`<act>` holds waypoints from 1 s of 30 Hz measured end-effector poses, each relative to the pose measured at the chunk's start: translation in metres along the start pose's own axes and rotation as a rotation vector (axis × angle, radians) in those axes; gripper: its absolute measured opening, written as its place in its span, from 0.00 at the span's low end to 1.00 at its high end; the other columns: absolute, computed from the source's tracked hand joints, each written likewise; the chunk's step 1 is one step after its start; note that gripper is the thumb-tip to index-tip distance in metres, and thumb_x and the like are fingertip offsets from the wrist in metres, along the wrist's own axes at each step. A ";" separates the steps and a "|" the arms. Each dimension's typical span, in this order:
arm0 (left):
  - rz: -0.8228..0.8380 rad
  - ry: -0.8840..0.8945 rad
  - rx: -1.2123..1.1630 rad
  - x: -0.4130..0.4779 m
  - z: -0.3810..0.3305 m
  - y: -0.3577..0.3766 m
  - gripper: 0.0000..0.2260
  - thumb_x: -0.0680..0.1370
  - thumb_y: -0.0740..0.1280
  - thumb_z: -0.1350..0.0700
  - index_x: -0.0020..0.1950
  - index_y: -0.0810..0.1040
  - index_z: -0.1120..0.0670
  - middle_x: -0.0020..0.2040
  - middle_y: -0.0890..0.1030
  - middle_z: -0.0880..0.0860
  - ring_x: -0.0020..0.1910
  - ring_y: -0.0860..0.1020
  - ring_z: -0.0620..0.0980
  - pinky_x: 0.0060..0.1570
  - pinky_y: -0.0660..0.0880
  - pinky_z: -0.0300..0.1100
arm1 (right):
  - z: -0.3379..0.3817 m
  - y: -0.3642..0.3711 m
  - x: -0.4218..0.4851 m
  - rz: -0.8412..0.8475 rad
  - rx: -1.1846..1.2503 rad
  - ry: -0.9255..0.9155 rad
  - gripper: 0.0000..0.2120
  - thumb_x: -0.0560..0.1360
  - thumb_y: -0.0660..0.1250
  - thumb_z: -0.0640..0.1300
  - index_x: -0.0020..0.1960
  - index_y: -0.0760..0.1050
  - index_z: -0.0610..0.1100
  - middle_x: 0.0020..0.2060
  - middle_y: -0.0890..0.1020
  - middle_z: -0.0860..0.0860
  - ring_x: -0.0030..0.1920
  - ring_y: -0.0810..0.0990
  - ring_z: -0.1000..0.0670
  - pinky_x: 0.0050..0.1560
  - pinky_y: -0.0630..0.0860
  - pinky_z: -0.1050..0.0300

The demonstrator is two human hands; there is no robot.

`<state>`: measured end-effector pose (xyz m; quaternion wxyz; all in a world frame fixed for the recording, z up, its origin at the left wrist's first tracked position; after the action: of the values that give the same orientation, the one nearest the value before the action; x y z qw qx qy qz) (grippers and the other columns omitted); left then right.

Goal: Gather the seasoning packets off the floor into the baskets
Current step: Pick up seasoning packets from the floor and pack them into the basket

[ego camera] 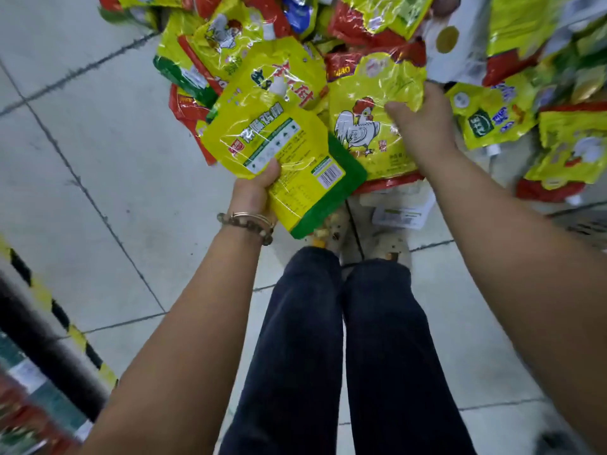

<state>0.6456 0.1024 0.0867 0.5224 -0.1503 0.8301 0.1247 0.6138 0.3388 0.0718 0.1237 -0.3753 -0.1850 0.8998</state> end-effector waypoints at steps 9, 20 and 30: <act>0.230 0.076 0.577 -0.128 -0.073 0.084 0.06 0.74 0.69 0.63 0.50 0.78 0.58 0.42 0.85 0.51 0.43 0.84 0.52 0.42 0.80 0.47 | 0.011 -0.144 -0.167 -0.506 0.344 0.183 0.16 0.77 0.65 0.41 0.62 0.71 0.37 0.50 0.77 0.54 0.48 0.76 0.64 0.48 0.67 0.75; 0.455 0.275 1.072 -0.321 -0.004 0.287 0.23 0.74 0.70 0.55 0.64 0.63 0.55 0.54 0.77 0.52 0.45 0.75 0.42 0.37 0.69 0.25 | -0.048 -0.344 -0.330 -0.974 0.555 0.296 0.04 0.75 0.65 0.43 0.47 0.73 0.52 0.43 0.79 0.57 0.39 0.76 0.68 0.44 0.73 0.68; 0.676 0.258 1.396 -0.394 0.190 0.386 0.35 0.63 0.73 0.46 0.63 0.71 0.66 0.51 0.76 0.54 0.48 0.75 0.49 0.53 0.73 0.44 | -0.244 -0.417 -0.407 -1.105 0.576 0.596 0.07 0.76 0.63 0.42 0.54 0.72 0.44 0.43 0.76 0.49 0.41 0.74 0.54 0.38 0.70 0.65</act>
<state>0.8178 0.5753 0.3824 0.3293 0.4599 0.7713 -0.2917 1.1039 0.6257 0.3470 0.7047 -0.4095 -0.0607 0.5762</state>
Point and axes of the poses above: each hand's wrist, its own x-axis towards the middle knuckle, its own y-axis out of the palm, z = x × y, the point moved 2 cm from there along x, towards the middle knuckle
